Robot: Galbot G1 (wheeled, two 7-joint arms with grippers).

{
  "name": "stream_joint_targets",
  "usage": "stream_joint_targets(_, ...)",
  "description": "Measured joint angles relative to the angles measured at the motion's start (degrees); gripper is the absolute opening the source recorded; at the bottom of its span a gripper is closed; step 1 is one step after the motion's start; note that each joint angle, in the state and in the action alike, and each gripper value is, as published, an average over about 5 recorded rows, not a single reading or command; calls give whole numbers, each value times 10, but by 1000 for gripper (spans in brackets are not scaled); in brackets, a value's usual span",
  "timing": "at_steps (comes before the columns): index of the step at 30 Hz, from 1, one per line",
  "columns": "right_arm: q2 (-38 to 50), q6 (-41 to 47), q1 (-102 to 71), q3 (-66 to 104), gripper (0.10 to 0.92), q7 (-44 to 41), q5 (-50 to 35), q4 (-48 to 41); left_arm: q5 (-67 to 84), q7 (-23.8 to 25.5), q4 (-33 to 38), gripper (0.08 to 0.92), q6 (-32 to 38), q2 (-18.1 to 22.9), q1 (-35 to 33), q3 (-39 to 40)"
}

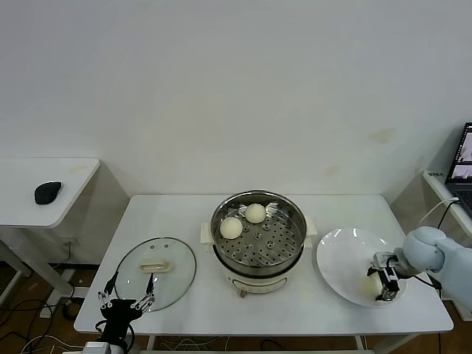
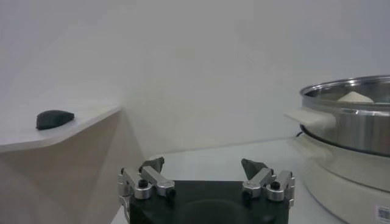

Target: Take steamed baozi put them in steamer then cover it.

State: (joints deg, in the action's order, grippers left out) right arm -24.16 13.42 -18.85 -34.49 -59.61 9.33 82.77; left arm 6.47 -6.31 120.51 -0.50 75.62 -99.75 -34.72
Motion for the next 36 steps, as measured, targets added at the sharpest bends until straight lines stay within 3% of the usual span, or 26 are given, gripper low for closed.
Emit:
stream_joint_targets(7, 3, 1, 15, -8, 618, -5, -6, 3, 0, 0, 0, 823, 0, -3, 3, 1)
stream_joint_targets(21, 10, 23, 220, -108, 611, -38, -114, 36, 3, 1, 7, 823, -3, -8, 5, 5)
stream_joint_targets(36, -99, 14, 493, -275, 611, -31, -219, 58, 5, 0, 1, 823, -3, -4, 9, -1)
